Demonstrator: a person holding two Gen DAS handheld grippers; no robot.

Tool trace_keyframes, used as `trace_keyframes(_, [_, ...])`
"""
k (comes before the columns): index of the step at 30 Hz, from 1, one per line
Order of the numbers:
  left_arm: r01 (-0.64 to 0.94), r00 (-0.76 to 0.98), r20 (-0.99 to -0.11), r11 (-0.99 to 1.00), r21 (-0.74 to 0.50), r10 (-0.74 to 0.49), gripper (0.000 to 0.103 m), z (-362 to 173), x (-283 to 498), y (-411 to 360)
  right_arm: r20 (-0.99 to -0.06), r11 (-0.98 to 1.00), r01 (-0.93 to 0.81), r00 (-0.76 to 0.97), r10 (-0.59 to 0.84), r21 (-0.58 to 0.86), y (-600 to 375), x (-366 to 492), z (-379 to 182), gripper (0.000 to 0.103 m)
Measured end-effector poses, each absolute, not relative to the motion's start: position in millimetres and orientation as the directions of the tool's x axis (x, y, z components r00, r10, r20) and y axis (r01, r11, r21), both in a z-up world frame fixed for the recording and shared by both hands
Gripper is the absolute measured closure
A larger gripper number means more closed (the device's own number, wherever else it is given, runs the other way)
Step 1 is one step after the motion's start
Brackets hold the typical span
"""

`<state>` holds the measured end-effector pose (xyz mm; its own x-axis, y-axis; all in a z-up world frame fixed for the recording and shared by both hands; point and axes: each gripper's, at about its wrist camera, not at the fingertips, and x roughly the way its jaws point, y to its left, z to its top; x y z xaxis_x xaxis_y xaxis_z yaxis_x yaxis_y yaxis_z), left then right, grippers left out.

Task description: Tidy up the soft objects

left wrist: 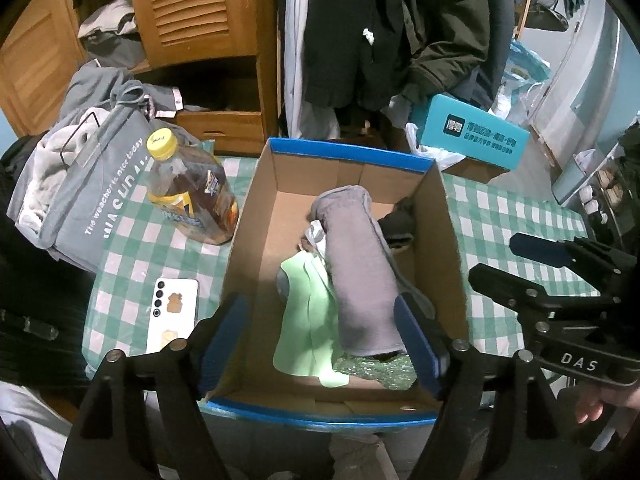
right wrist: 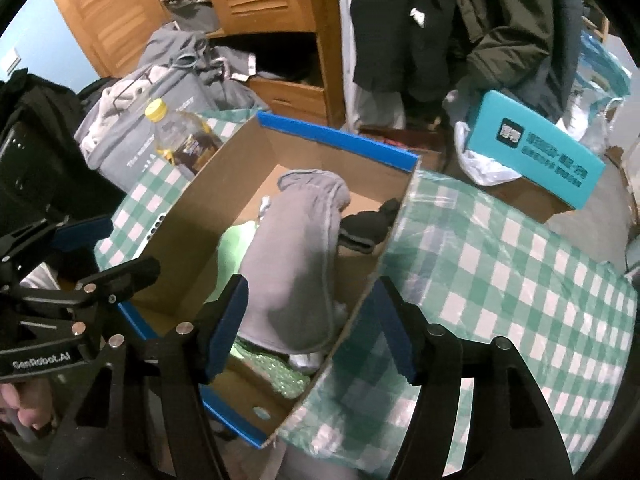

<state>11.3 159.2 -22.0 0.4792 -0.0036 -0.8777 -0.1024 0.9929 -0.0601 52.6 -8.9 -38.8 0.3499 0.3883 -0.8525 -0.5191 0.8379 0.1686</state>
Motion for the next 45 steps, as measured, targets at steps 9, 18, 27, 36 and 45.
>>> trace_keyframes(9, [-0.076,0.508,-0.861,0.996,-0.039,0.005,0.009,-4,7,141,-0.833,0.862,-0.488,0.415,0.365,0.135,-32,38,-13,0.034])
trace_keyframes(18, [-0.025,0.570,-0.821,0.999,-0.041,-0.019,0.001,21,-3,116,-0.804,0.888,-0.442,0.476,0.356,0.131,-64,27,12,0.033])
trace_keyframes(27, [0.056,0.587,-0.809,0.998,-0.011,-0.041,0.001,30,-11,81,-0.772,0.902,-0.415,0.532,0.347,0.120,-90,14,33,0.033])
trace_keyframes(36, [0.063,0.593,-0.805,0.998,0.016,-0.024,0.001,33,-8,62,-0.750,0.908,-0.398,0.560,0.351,0.128,-119,4,40,0.031])
trace_keyframes(45, [0.079,0.575,-0.818,0.996,0.038,-0.014,0.001,26,0,45,-0.755,0.920,-0.364,0.561,0.339,0.143,-143,10,33,0.031])
